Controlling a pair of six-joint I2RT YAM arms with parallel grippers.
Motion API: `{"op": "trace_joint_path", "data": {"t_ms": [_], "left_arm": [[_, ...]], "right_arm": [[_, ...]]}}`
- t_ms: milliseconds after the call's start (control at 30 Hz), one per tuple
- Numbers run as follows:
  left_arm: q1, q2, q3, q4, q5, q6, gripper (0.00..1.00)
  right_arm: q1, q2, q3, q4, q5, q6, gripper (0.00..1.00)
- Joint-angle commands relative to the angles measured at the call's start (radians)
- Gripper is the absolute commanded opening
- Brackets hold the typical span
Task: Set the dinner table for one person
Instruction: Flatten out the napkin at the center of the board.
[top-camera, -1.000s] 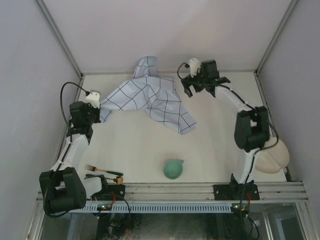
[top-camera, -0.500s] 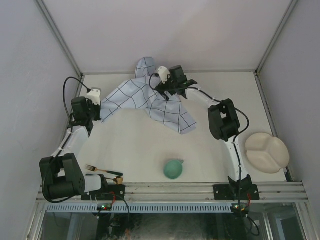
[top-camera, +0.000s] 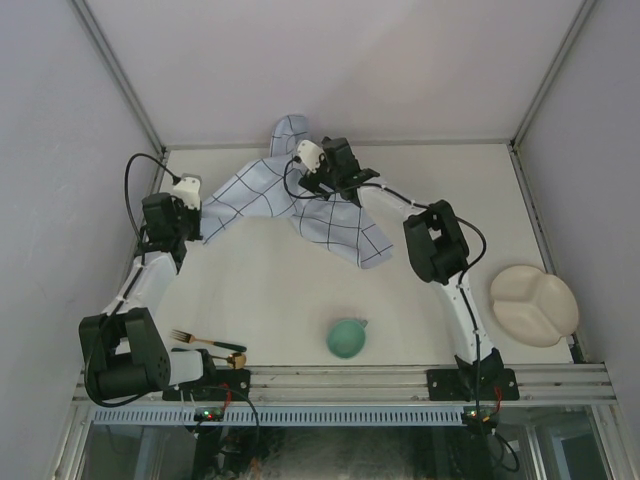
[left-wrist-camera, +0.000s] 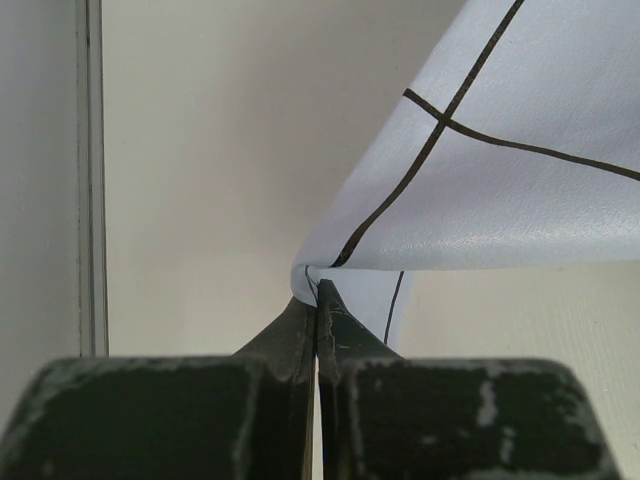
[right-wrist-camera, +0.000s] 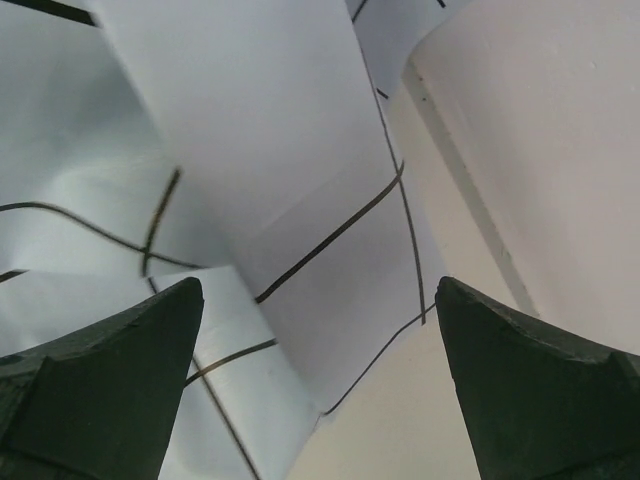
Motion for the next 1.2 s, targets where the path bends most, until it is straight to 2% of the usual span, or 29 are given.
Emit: {"op": "trace_joint_path", "data": {"t_ms": [0,133,267,333,433,667,800,900,1067,1167], "left_arm": [[-0.005,-0.031,0.046,0.019,0.014,-0.019,0.0],[-0.007,-0.027,0.045,0.015,0.006,-0.014,0.0],[-0.006,-0.018,0.043,0.014,0.004,-0.009,0.0],[-0.007,-0.012,0.041,0.016,0.005,-0.008,0.01],[-0.007,-0.004,0.039,0.02,0.007,-0.009,0.0],[-0.016,-0.006,0.032,0.024,0.014,-0.009,0.0],[-0.019,-0.017,0.03,0.024,0.015,-0.014,0.0],[-0.02,-0.024,0.027,0.022,0.013,-0.012,0.0],[-0.02,-0.022,0.026,0.021,0.011,-0.011,0.0],[-0.022,-0.015,0.031,0.021,0.01,-0.01,0.0]], "right_arm": [[-0.014,0.065,0.061,0.137,0.054,-0.06,0.99],[-0.019,0.13,0.138,0.156,0.071,-0.076,0.95],[-0.024,0.148,0.166,0.192,0.073,-0.081,0.72],[-0.024,0.147,0.182,0.19,0.081,-0.096,0.64],[-0.029,0.122,0.187,0.184,0.096,-0.109,0.64],[-0.051,0.026,0.184,0.124,0.103,-0.087,0.75],[-0.058,0.024,0.192,0.12,0.102,-0.081,0.75],[-0.06,0.041,0.207,0.125,0.111,-0.09,0.7],[-0.065,0.082,0.248,0.124,0.097,-0.092,0.53],[-0.07,0.12,0.293,0.115,0.094,-0.079,0.56]]}}
